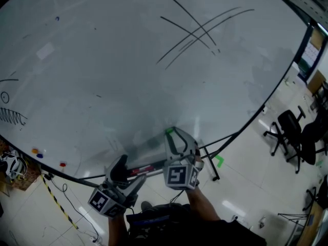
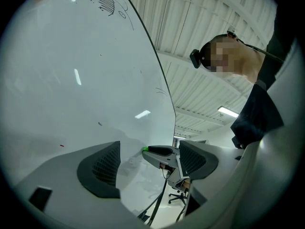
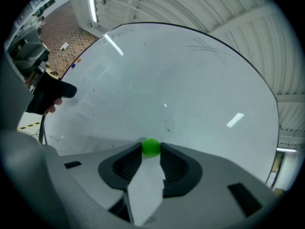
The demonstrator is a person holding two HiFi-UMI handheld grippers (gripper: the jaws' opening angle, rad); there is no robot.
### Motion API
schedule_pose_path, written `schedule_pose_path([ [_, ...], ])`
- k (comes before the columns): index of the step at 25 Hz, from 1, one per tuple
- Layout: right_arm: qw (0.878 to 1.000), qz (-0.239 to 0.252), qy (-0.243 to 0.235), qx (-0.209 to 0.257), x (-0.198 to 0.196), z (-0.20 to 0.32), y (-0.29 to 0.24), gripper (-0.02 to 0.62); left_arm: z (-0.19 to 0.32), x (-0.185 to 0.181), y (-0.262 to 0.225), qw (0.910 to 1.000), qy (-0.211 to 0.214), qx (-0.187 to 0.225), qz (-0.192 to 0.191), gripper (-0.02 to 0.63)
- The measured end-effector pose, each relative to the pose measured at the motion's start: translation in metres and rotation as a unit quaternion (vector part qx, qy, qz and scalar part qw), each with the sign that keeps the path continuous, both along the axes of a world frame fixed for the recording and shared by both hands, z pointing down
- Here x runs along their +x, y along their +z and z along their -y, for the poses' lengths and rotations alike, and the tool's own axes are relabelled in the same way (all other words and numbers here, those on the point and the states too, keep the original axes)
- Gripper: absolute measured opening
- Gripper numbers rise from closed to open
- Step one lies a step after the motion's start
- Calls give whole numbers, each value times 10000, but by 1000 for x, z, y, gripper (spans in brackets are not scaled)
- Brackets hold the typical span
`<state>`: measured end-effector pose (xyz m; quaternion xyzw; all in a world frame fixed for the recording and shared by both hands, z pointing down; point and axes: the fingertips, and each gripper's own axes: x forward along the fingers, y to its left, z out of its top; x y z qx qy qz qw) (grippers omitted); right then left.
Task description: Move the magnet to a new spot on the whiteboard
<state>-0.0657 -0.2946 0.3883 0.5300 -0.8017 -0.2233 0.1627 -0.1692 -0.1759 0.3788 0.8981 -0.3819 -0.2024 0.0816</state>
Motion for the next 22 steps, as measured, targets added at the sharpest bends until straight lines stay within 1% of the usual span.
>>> schedule_pose_path([
  [4, 9997, 194, -134, 20, 3, -9, -8, 150, -3, 2, -1, 10000, 18, -6, -7, 383],
  [8, 9978, 548, -358, -126, 9, -21, -17, 150, -6, 8, -3, 10000, 72, 11, 7, 383],
  [12, 9897, 1189, -724, -348, 21, -34, -28, 150, -7, 17, -5, 9999, 106, 16, 15, 383],
  [14, 9851, 1422, -868, -438, 30, -40, -33, 150, -8, 22, -6, 9999, 109, 27, 30, 383],
  [19, 9771, 1776, -1050, -512, 51, -54, -44, 150, -11, 35, -6, 9999, 113, 25, 50, 383],
  [22, 9748, 1856, -1132, -500, 60, -60, -47, 150, -12, 41, -6, 9999, 101, 26, 81, 383],
])
